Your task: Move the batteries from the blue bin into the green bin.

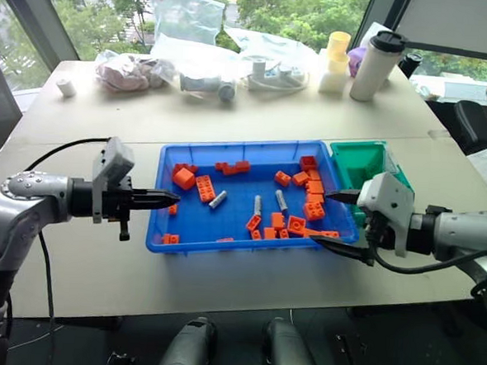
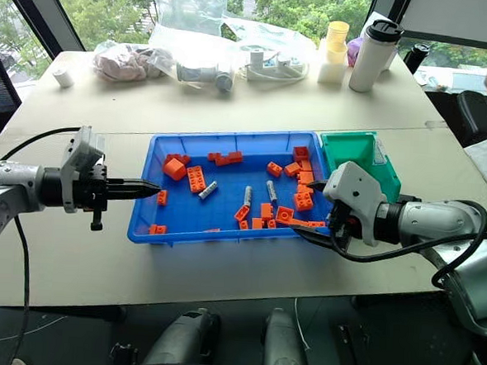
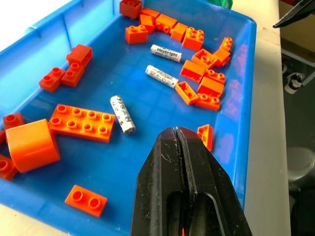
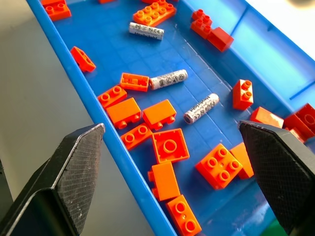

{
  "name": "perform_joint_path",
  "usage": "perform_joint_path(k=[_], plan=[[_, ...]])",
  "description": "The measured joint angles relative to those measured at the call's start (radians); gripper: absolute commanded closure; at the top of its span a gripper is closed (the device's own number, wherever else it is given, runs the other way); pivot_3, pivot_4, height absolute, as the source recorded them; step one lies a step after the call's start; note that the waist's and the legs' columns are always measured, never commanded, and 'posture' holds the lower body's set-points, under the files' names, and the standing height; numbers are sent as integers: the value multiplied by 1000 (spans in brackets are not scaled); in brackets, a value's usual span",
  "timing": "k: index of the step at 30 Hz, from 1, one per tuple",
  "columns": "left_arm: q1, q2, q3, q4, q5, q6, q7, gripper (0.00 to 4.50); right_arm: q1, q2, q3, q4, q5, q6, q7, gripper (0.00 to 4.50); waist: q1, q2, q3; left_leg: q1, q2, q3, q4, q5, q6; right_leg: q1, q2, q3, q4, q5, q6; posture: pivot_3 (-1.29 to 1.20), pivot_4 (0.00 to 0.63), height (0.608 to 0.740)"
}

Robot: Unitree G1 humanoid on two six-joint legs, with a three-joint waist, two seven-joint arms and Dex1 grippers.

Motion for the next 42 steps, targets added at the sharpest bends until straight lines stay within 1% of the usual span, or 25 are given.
perform_joint_path(k=[3,9,23,27,31,32,33,35,37,39,42], plan=[[17,0,10,0,2,-3,2,4485,-21,0,23,17,-7,-7,4,0,3,0,0,0,0,0,0,0,0,0,0,0,0,0,0,0,150,740],[5,-15,15,-2,-4,-2,22,4485,-51,1,66,39,-18,-26,16,0,0,0,0,0,0,0,0,0,0,0,0,0,0,0,0,0,150,740],[8,-14,16,-2,5,-9,16,4485,-137,39,149,98,-39,-42,15,0,-1,0,0,0,0,0,0,0,0,0,0,0,0,0,0,0,150,740],[6,-14,15,-1,14,-14,12,4485,-185,79,192,140,-70,-46,1,0,-3,0,0,0,0,0,0,0,0,-1,0,0,0,0,0,0,150,740],[-3,-14,14,0,16,-22,12,4485,-260,159,257,178,-102,-25,-41,0,-4,0,0,0,0,0,-1,0,0,-1,0,0,1,0,0,0,150,740],[-3,-14,15,6,19,-23,13,4485,-289,193,284,197,-119,-8,-61,0,-4,-1,0,0,0,0,-1,0,0,-1,0,0,1,0,0,0,150,740],[-4,-17,15,8,22,-24,14,4485,-326,251,310,224,-139,10,-91,0,-7,-1,0,0,0,0,0,0,0,-2,1,0,1,0,0,0,150,740],[-24,-34,5,12,32,-29,22,4485,-425,425,392,315,-199,69,-192,0,-17,-2,-1,1,1,0,-1,1,-2,-2,2,1,2,1,-2,0,150,740],[-43,-47,-13,8,37,-40,24,4485,-479,578,490,400,-244,111,-273,0,-12,-2,-1,0,1,-2,-2,2,-4,-5,2,0,4,1,-3,0,150,740],[-42,-47,-15,15,40,-43,26,4485,-489,636,524,462,-270,131,-315,0,-1,-2,-1,-3,0,-2,-2,5,-8,-6,2,0,4,1,-3,0,150,740],[-41,-47,-15,31,47,-43,29,4485,-515,707,532,570,-316,141,-369,0,-1,-2,-1,-5,-2,-1,0,4,-8,-6,1,0,2,1,-2,0,150,740]])
